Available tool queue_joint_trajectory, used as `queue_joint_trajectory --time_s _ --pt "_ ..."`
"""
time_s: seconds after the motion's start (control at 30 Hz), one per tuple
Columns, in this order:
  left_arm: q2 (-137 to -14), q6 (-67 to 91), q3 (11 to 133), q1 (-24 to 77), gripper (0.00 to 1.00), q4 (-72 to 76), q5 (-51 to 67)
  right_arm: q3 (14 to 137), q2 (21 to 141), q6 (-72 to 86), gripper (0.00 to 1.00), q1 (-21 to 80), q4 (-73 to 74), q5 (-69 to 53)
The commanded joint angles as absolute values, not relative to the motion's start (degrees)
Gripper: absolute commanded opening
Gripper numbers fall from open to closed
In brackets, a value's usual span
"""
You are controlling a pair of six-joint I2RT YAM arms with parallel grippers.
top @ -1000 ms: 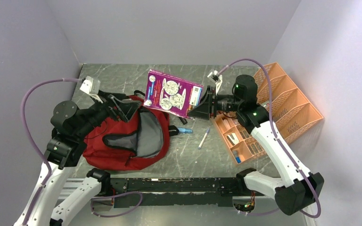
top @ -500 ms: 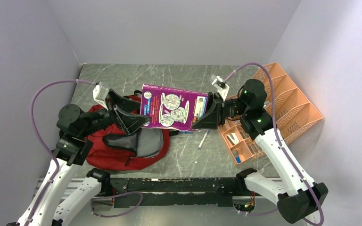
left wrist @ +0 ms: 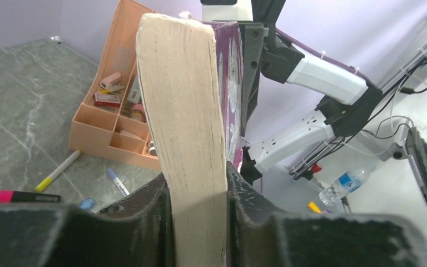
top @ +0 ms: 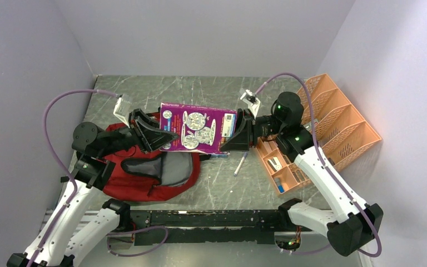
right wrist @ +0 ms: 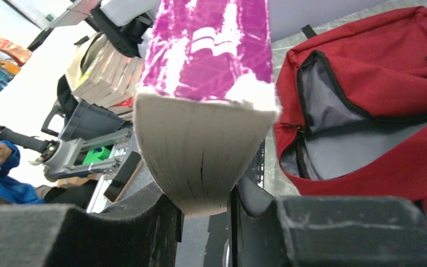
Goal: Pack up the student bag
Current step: Pick up the book from the center of the board.
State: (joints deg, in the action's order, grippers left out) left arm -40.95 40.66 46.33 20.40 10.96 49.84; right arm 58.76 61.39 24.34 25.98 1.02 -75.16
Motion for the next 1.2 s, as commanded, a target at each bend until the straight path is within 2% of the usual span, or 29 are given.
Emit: queue_joint_trajectory --time_s 0.0,0.07,0.1,0.27,0.3,0.37,0.5,0.6,0.87,1.1,1.17 --pt "-40.6 40.0 46.9 21.0 0.21 11.9 51.3 61.6 61.8 20.1 0.0 26.4 2.4 -71.5" --pt "-40.5 39.7 46.8 21.3 0.07 11.4 51.1 61.0 61.7 21.6 0.04 26.4 0.6 -70.6" --pt "-40.5 39.7 46.7 21.4 0.05 11.4 51.1 60.4 61.3 22.9 0.12 26.4 -1.6 -69.6" --pt "-39.8 41.1 46.3 21.4 0.05 13.2 51.2 55.8 59.1 32.1 0.52 26.4 -14.7 -64.4" --pt "-39.8 41.5 46.2 21.4 0.05 13.8 51.3 54.3 58.8 35.1 0.57 26.4 -18.3 -63.4" --pt "-40.0 42.3 46.3 21.4 0.05 14.9 51.6 52.1 59.2 40.6 0.61 26.4 -26.7 -62.1" --pt "-40.0 43.0 46.9 21.5 0.05 15.7 51.9 48.1 61.4 51.8 0.63 26.4 -41.8 -61.7" --pt "-39.8 42.9 47.6 21.5 0.05 15.3 51.2 46.4 62.0 54.7 0.63 26.5 -46.2 -60.3" --pt "-39.4 44.6 47.2 21.5 0.05 16.6 47.6 41.7 63.2 63.5 0.5 27.5 -58.4 -57.4" --pt "-39.6 44.0 47.0 21.5 0.05 15.4 45.6 39.8 66.3 70.9 0.48 28.6 -70.8 -56.7" --pt "-39.6 44.0 46.6 21.5 0.05 15.3 45.4 39.6 67.3 73.2 0.39 28.9 -74.5 -56.1"
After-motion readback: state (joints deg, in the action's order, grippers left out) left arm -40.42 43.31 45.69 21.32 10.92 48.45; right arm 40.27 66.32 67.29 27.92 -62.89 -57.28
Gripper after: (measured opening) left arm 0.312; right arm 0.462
